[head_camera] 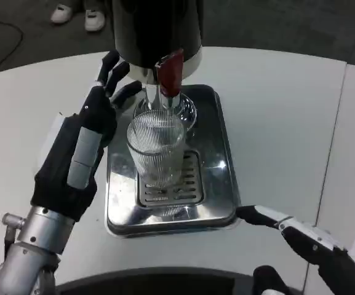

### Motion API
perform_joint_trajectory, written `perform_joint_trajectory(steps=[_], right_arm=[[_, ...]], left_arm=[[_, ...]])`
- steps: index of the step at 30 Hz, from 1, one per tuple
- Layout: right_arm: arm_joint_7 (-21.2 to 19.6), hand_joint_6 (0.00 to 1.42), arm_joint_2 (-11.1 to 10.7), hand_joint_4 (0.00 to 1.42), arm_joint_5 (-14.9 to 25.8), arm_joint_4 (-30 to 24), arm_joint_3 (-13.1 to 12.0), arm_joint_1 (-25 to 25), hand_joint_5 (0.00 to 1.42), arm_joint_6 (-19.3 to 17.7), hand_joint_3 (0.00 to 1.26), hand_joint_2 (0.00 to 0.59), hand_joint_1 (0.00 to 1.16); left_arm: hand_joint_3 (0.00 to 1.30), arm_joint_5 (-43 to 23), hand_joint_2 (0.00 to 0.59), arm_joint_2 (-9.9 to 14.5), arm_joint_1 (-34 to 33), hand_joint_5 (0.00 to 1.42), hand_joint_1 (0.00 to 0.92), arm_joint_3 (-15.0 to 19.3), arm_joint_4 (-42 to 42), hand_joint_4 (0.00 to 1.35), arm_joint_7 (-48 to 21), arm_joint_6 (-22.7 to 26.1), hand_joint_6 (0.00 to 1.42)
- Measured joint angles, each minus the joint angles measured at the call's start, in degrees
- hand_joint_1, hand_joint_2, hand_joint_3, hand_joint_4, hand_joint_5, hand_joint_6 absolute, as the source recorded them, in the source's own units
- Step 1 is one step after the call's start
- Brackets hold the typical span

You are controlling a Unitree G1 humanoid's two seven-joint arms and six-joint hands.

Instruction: Grasp the cup under the faucet to collect the drink, then remove the cup.

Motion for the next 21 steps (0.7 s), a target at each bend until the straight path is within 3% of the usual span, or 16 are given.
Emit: perform_joint_trajectory(steps=[21], right_arm=[[-0.2,0.16,0.0,0.19,-0.1,0.0,0.1,-0.4,0.18,0.3,0.21,0.525,0.26]], left_arm=[[0.0,-2.4,0.079,-0.2,-8.4,0.11,0.0,0.7,-8.0,0.0,-6.0,8.7,0.08]])
